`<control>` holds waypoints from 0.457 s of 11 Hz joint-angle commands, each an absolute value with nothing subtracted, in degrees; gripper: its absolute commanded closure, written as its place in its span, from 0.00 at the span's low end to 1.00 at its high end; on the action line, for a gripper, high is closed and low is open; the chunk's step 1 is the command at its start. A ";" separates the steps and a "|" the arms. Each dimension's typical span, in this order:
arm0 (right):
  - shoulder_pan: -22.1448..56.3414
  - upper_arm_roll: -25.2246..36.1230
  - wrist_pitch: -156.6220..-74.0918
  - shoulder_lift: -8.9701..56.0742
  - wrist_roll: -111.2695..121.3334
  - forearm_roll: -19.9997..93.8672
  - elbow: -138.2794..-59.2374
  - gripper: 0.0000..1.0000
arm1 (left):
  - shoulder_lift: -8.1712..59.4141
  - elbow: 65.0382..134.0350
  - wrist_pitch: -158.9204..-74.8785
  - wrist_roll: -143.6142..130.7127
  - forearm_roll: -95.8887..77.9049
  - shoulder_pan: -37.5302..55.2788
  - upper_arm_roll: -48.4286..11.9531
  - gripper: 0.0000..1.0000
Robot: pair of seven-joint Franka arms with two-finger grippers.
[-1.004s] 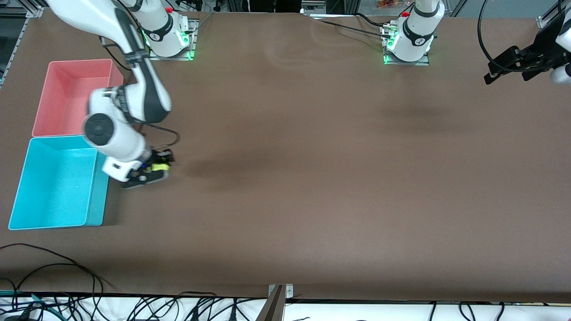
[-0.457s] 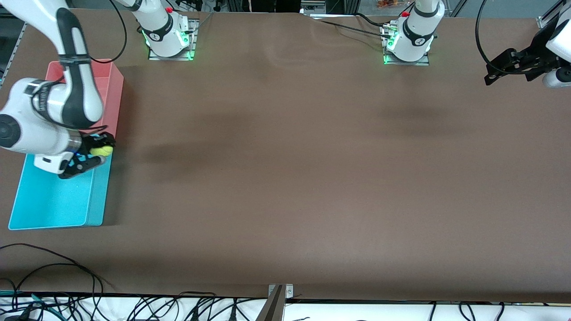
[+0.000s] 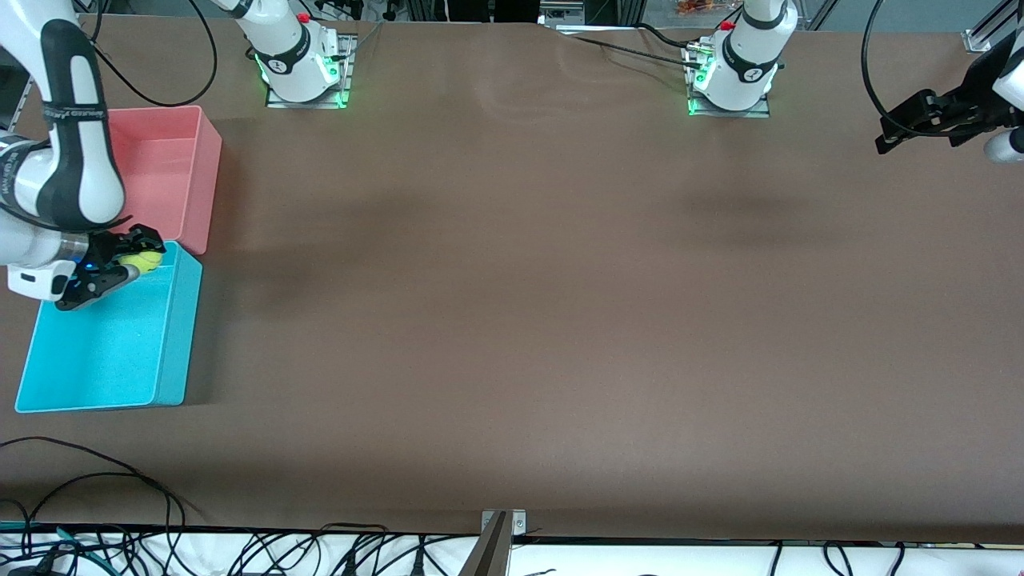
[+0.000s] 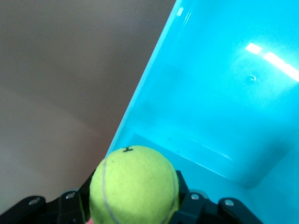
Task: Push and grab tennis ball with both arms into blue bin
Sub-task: 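Open the right gripper to drop the ball into the blue bin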
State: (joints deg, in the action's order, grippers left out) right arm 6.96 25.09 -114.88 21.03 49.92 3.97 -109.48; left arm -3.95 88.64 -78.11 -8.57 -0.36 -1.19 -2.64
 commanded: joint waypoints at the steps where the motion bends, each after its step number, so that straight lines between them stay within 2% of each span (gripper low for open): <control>1: 3.79 24.43 -114.34 27.84 59.21 12.54 -104.86 0.71 | -2.64 85.87 -75.85 -8.96 -0.44 -0.26 -2.63 0.00; 5: 0.71 24.17 -114.43 32.95 64.24 14.58 -101.34 0.71 | -2.55 85.61 -75.94 -8.62 -0.44 -0.18 -2.72 0.00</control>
